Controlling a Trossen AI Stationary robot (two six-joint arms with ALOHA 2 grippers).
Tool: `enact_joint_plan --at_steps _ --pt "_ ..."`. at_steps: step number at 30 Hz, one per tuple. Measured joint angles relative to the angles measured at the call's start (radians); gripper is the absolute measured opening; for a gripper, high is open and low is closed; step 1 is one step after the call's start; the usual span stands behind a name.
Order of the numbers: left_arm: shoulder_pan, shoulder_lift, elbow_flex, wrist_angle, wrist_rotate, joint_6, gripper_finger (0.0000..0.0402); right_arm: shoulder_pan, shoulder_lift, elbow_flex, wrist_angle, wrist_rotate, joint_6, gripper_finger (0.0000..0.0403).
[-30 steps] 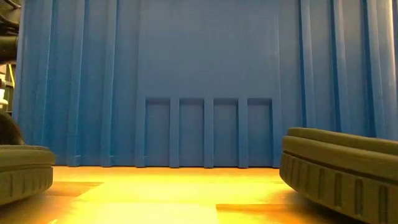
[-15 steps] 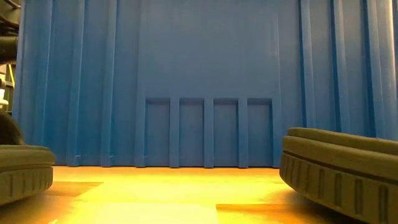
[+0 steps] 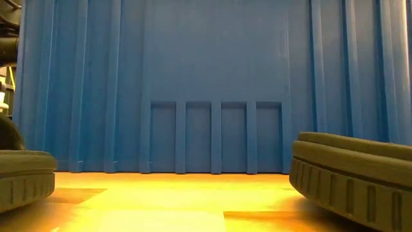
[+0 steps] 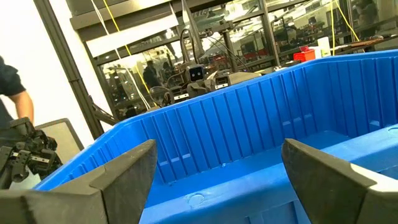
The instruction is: Pick and place slides into bin
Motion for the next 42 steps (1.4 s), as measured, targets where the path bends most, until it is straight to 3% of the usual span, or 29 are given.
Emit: enact_joint_plan --at_steps 28,36,38,42 --pt "0.000 0.000 0.000 0.006 -0.001 0.000 0.0037 0.000 0.000 0.000 0.000 0.000 0.000 0.0334" --pt "0.000 0.002 -0.004 0.209 0.005 -0.079 0.0037 0.000 0.000 0.000 0.000 0.000 0.000 0.0334" --pt "0.000 0.002 -0.004 0.288 -0.007 -0.115 0.0037 -0.001 0.000 0.000 0.000 0.051 -0.039 0.0334" --pt "0.000 0.002 -0.004 0.450 -0.055 -0.190 0.0037 -0.004 0.000 0.000 0.000 0.265 -0.138 0.0334"
